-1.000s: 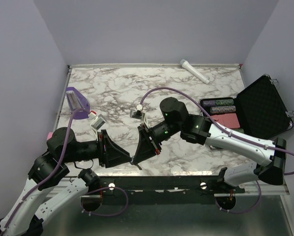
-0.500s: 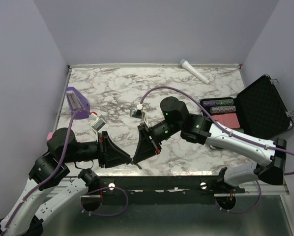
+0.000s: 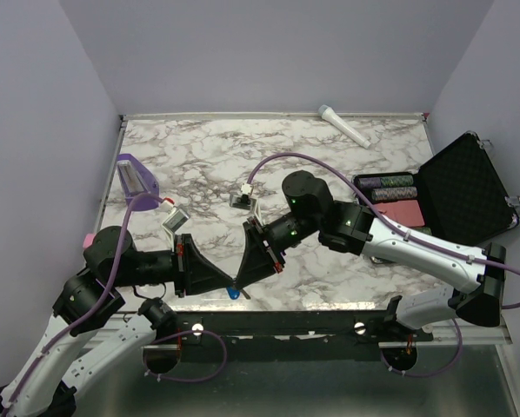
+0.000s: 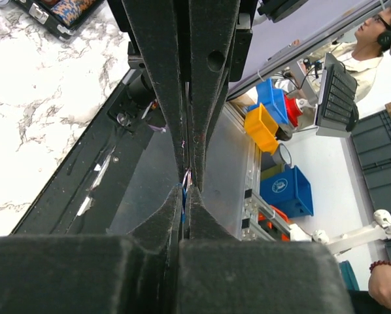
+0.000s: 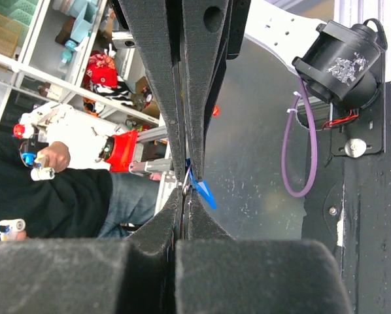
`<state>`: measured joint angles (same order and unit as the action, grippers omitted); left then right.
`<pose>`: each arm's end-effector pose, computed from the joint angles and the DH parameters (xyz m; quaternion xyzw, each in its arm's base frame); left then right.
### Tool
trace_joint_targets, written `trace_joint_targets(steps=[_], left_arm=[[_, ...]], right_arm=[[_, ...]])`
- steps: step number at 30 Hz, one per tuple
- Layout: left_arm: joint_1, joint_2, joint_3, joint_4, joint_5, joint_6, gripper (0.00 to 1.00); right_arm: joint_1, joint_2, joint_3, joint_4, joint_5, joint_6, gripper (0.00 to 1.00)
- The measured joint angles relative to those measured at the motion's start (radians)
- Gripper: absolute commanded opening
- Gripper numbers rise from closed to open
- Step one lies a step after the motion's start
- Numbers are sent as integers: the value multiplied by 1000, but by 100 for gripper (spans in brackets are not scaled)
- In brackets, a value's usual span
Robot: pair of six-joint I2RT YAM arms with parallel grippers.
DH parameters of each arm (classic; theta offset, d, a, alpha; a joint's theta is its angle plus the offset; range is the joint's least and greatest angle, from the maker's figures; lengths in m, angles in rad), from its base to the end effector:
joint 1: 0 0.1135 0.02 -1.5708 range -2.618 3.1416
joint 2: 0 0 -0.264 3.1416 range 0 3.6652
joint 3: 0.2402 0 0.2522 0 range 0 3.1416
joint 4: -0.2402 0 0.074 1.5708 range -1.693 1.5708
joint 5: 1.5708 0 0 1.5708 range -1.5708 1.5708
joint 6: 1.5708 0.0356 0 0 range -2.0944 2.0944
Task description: Remove the keys from the keyring
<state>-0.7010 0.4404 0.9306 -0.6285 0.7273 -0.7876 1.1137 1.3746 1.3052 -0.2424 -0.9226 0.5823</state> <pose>0.0372 -0.0624 0.3804 0.2028 0.7144 -0.6130 0.2696 0.1104 0.2889 0.3860 -0.4429 0.6296 0.6334 0.0789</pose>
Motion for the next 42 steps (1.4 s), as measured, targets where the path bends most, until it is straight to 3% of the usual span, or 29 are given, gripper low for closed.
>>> trace_joint_targets(steps=[7,14,20,22,26,33,42], left_arm=[[-2,0,8,-24,-23,3,0],[-2,-3,27,-59,-92,1,0],[-2,-16,29,-61,-146,-16,0],[-2,-22,30,-61,-164,-26,0],[-2,-33,43,-53,-194,-47,0],[-2,-53,46,-25,-260,-93,0],[-2,-55,43,27,-335,-154,0]], right_arm=[[0,0,0,-7,21,0,3],[0,-5,-2,5,71,19,30],[0,-37,-23,42,117,52,61],[0,-62,-48,66,146,64,64],[0,-135,-135,127,264,121,64],[0,-285,-350,368,489,319,54],[11,-260,-359,521,572,415,51]])
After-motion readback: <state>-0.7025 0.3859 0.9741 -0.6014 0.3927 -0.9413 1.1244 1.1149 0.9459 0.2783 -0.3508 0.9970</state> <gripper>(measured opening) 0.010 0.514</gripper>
